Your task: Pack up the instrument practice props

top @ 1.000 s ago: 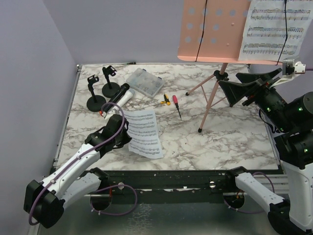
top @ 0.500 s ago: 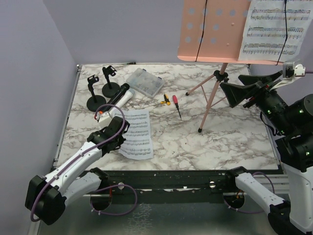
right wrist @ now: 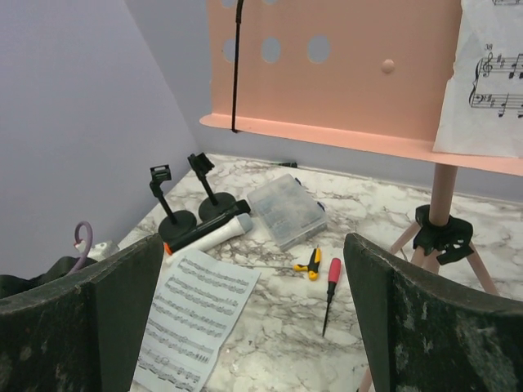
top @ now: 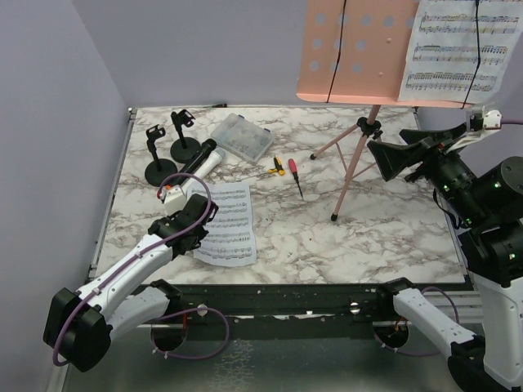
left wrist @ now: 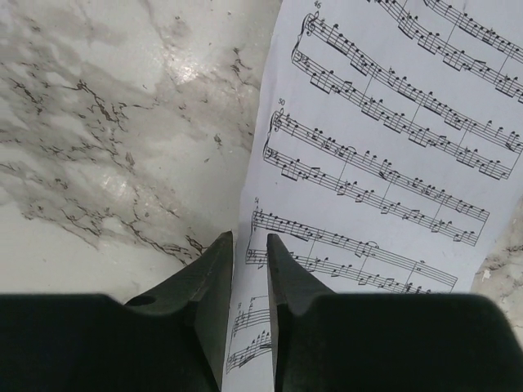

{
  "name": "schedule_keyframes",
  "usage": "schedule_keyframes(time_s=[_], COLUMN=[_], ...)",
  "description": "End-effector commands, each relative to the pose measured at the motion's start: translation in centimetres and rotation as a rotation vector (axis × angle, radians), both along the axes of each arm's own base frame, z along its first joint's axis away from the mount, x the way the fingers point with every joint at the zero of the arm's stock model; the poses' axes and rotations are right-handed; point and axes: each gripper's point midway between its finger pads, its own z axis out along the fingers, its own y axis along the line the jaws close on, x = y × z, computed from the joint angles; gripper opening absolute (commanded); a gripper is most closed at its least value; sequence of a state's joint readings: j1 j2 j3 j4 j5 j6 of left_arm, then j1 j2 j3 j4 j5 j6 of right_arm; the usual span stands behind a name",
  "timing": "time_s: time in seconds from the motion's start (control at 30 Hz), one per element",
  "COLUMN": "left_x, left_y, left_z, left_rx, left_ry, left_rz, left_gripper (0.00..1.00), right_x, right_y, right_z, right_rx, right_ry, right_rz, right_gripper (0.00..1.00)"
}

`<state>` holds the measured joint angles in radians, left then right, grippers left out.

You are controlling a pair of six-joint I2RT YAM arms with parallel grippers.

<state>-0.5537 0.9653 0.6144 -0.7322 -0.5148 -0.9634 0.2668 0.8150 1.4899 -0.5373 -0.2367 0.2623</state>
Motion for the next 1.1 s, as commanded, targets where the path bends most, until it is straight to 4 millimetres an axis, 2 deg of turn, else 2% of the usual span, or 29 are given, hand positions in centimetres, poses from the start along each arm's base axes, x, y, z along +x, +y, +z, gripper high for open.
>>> schedule_keyframes(time_s=[0.0, 0.23, 0.53, 0.63, 0.87, 1.07], left_x=[0.6, 2.1, 5.9, 7.4, 11.2, 13.4], left_y=[0.9, 0.6, -0.9, -1.5, -2.9, -4.4], left_z=[0.7, 0.9, 1.3, 0.7, -1.1, -3.3], left_rx=[0.06, 0.108, 0.135, 0.125, 0.086, 0.074], left_ry=[-0.028, -0.032, -0.053, -0.045, -0.018, 0.04], left_rz=[0.005, -0.022, -0.074, -0.094, -0.182, -0.279], left_gripper=[0.25, 0.3, 0.52, 0.6, 0.62, 0.68], right_x=[0.1, 0.0, 0.0, 0.2, 0.8, 1.6], right_y=[-0.8, -0.9, -1.0, -0.9, -1.3, -1.9], right_z=[-2.1, -3.1, -3.9, -4.6, -5.5, -5.6], right_rx=[-0.038, -0.053, -0.063, -0.066, -0.078, -0.085], right_ry=[0.054, 0.081, 0.1, 0.115, 0.141, 0.146], right_rz=[-0.042, -0.046, -0.048, -0.049, -0.077, -0.123], right_gripper=[0.96, 0.96, 0.96, 0.96, 0.96, 0.96])
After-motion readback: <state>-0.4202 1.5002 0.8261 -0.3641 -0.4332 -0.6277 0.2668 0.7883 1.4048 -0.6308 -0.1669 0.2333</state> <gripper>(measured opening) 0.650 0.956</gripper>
